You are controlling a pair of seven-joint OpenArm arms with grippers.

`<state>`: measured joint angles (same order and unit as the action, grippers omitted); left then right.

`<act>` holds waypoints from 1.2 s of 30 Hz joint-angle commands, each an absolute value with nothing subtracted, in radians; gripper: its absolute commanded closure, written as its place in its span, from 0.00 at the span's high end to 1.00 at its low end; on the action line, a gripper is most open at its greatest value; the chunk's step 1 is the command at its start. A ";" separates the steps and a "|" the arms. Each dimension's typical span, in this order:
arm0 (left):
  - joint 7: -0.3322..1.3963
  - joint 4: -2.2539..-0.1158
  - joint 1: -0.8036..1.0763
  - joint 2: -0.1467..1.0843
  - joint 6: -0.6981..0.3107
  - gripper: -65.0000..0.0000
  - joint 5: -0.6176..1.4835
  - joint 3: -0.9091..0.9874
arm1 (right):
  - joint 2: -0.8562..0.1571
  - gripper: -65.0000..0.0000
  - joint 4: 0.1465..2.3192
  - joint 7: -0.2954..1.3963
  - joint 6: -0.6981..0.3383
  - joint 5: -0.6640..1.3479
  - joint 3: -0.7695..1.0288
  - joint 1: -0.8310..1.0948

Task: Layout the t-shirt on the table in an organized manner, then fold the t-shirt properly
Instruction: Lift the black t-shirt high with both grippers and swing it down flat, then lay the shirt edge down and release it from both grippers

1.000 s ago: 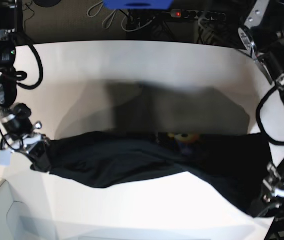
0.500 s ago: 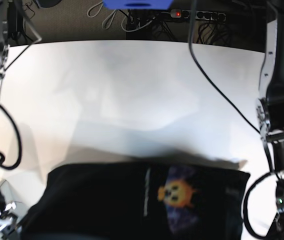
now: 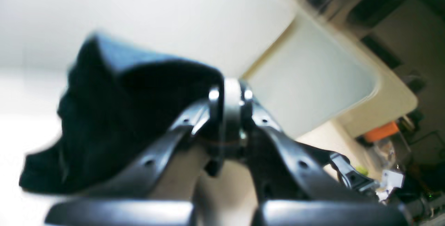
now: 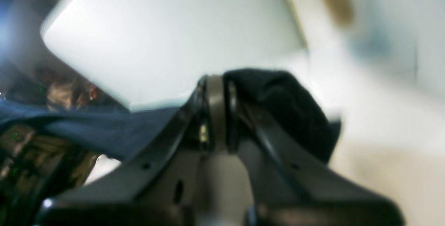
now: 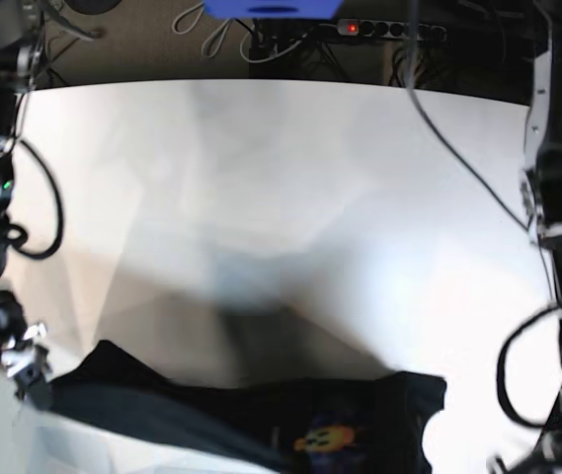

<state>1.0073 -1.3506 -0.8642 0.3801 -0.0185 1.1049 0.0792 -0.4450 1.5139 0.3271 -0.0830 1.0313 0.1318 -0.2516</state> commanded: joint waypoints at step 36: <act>1.170 -1.701 0.139 0.372 -0.005 0.15 1.277 0.447 | -0.464 0.33 1.268 0.200 -0.087 1.041 0.173 0.097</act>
<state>1.1709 -1.6848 0.1421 0.3553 -0.0227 1.2121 0.4416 -0.4438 1.2480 0.2214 -0.0769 1.0267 0.1638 0.1078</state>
